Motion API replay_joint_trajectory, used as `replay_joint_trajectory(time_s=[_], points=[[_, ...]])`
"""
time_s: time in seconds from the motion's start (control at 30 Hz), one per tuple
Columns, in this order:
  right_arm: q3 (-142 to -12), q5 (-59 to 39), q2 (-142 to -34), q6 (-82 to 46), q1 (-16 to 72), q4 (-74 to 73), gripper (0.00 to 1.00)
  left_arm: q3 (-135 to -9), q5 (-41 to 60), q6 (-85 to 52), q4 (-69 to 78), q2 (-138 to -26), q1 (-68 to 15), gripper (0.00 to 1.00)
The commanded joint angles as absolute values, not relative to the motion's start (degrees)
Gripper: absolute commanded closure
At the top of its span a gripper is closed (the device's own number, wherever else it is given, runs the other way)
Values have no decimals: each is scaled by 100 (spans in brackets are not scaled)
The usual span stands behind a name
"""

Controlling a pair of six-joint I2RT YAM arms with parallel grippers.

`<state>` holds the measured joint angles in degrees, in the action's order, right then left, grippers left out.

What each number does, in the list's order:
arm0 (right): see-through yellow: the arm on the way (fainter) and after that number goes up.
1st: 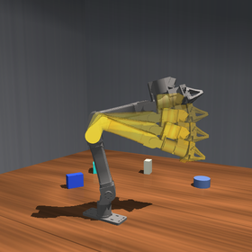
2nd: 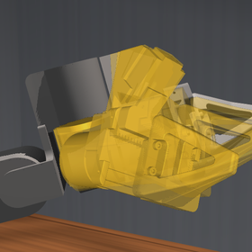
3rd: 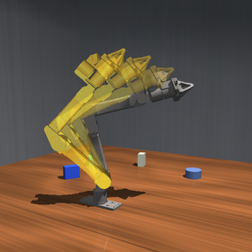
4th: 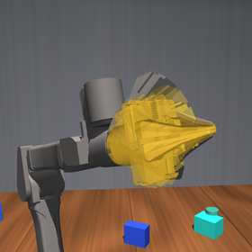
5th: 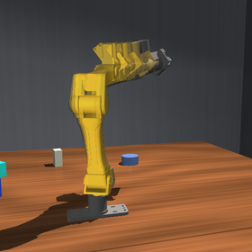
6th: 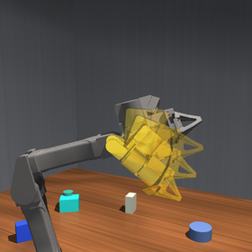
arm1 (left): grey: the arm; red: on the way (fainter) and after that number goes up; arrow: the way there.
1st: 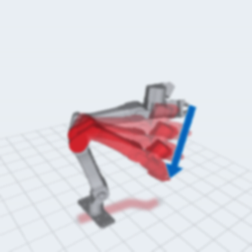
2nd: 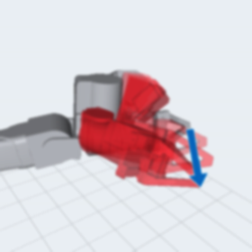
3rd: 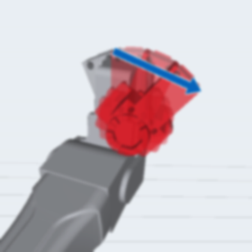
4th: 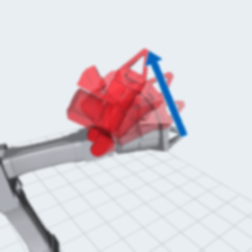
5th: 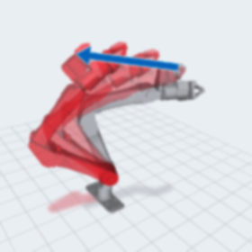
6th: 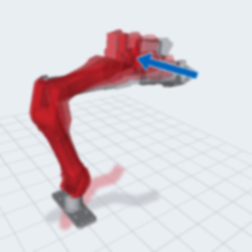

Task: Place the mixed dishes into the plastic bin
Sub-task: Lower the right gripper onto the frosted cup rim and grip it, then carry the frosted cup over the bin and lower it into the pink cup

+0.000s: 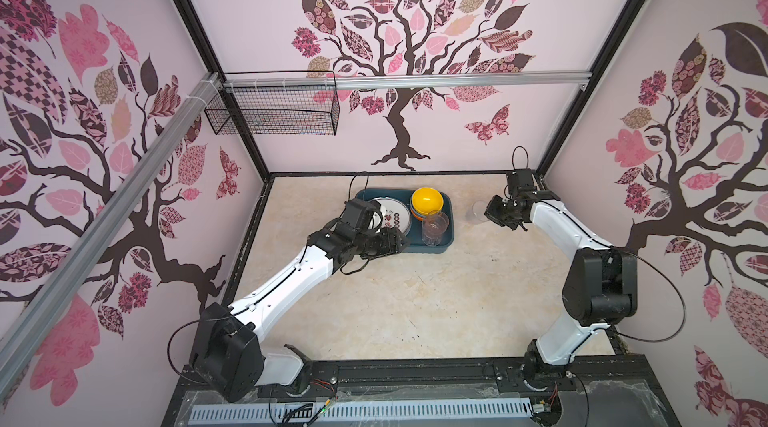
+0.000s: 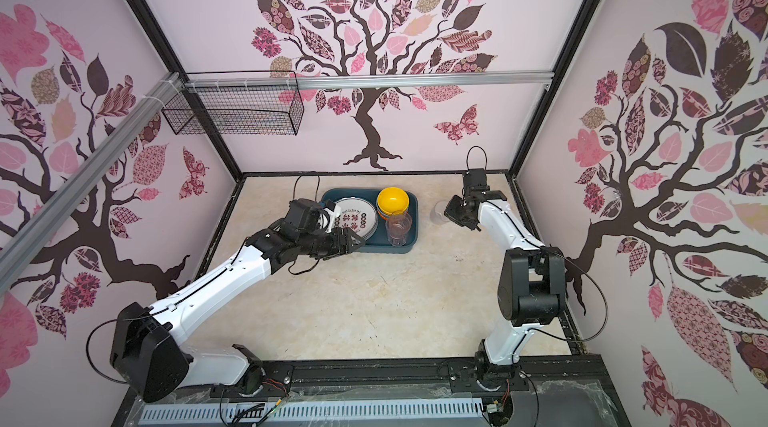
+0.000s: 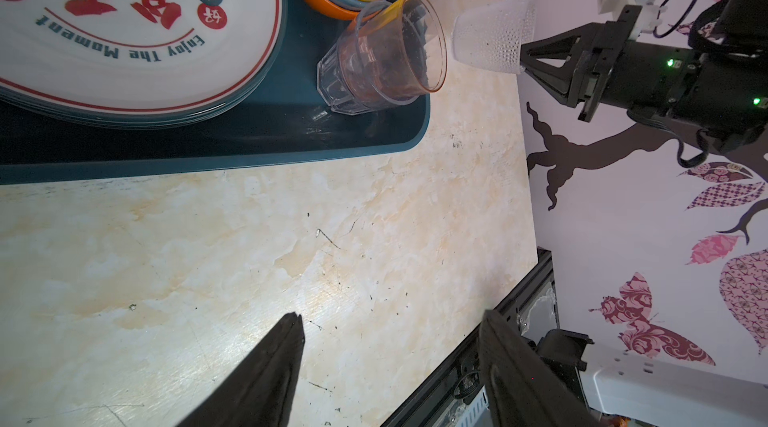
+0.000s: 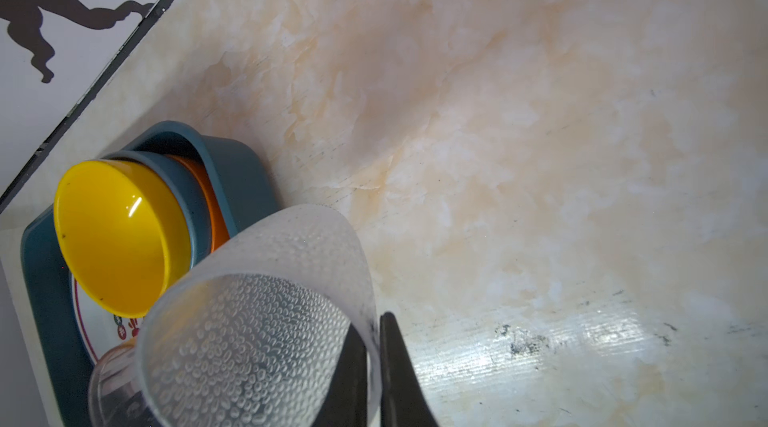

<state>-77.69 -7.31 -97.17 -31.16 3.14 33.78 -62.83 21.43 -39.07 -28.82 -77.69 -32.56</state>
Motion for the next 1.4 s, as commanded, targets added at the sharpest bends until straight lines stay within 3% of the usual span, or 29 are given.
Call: replay_joint_trajectory(time_s=[0.0,0.6,1.37], points=[[-7929,-804,-9351,-2939,466,3754,98,-6088,2082,-3902,-2865,-7549,-3175,30],[-8475,-883,-9035,-2752,1168,4385,98,-5625,2117,-3846,-3312,-6633,-2586,30],[-9551,-776,-9961,-2523,1852,4844,98,-5415,1960,-3793,-3452,-6363,-2496,30]])
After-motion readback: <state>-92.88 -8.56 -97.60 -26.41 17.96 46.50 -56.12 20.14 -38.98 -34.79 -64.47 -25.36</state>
